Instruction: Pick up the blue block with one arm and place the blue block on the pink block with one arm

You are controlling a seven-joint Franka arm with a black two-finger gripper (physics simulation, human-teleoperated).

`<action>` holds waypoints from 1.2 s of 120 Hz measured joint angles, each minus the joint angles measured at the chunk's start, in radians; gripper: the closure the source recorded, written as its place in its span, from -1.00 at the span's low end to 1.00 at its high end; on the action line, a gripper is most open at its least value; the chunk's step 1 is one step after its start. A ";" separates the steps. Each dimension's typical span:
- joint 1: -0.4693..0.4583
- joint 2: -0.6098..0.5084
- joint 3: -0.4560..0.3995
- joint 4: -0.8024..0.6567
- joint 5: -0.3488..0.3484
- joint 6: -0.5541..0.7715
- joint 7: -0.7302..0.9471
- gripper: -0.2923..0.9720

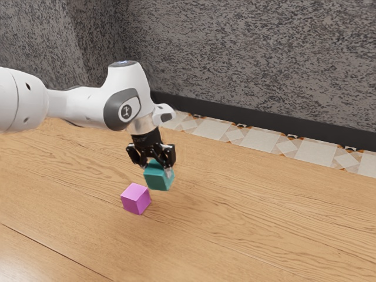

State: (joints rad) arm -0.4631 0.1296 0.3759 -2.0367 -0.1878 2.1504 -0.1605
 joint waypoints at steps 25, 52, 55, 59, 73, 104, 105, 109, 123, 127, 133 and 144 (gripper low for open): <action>0.072 -0.022 -0.005 -0.053 0.031 -0.003 0.081 -0.05; 0.107 -0.013 -0.004 -0.071 0.038 0.012 0.164 -0.05; 0.106 -0.010 -0.004 -0.070 0.038 0.014 0.173 -0.05; 0.109 -0.002 -0.004 -0.070 0.037 0.018 0.185 -0.05; 0.126 0.014 -0.004 -0.069 0.036 0.034 0.225 -0.05; 0.123 0.026 -0.005 -0.068 0.031 0.059 0.297 -0.04; 0.123 0.027 -0.005 -0.068 0.031 0.060 0.299 -0.05; 0.123 0.028 -0.005 -0.068 0.030 0.061 0.306 -0.05; 0.122 0.029 -0.005 -0.070 0.028 0.064 0.328 -0.05; 0.122 0.030 -0.005 -0.070 0.026 0.064 0.334 -0.05; 0.123 0.032 -0.005 -0.070 0.023 0.065 0.341 -0.04; 0.124 0.035 -0.005 -0.070 0.020 0.065 0.354 -0.05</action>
State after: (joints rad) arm -0.3395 0.1641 0.3712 -2.1066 -0.1675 2.2152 0.1934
